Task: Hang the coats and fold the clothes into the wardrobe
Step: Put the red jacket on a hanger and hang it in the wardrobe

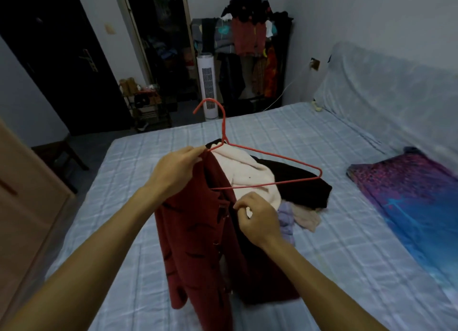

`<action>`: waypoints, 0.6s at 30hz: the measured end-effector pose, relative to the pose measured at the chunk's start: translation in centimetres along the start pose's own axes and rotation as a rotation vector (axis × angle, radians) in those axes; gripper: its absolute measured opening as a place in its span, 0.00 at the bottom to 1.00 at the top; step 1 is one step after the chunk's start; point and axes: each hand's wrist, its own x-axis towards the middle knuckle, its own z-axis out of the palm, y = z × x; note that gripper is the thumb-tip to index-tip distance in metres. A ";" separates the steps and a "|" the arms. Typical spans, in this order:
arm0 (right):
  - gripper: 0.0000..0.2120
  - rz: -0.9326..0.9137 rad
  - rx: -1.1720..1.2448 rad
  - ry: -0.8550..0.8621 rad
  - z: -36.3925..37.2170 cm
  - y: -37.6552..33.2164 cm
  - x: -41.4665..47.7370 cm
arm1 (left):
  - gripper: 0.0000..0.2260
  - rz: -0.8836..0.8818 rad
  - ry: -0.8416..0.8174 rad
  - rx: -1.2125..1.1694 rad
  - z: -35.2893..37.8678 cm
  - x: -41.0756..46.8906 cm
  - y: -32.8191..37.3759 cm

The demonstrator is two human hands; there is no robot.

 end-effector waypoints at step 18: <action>0.22 0.404 -0.226 -0.896 6.2 8.8 3.0 | 0.13 0.036 0.111 0.081 -2.9 -3.0 -2.1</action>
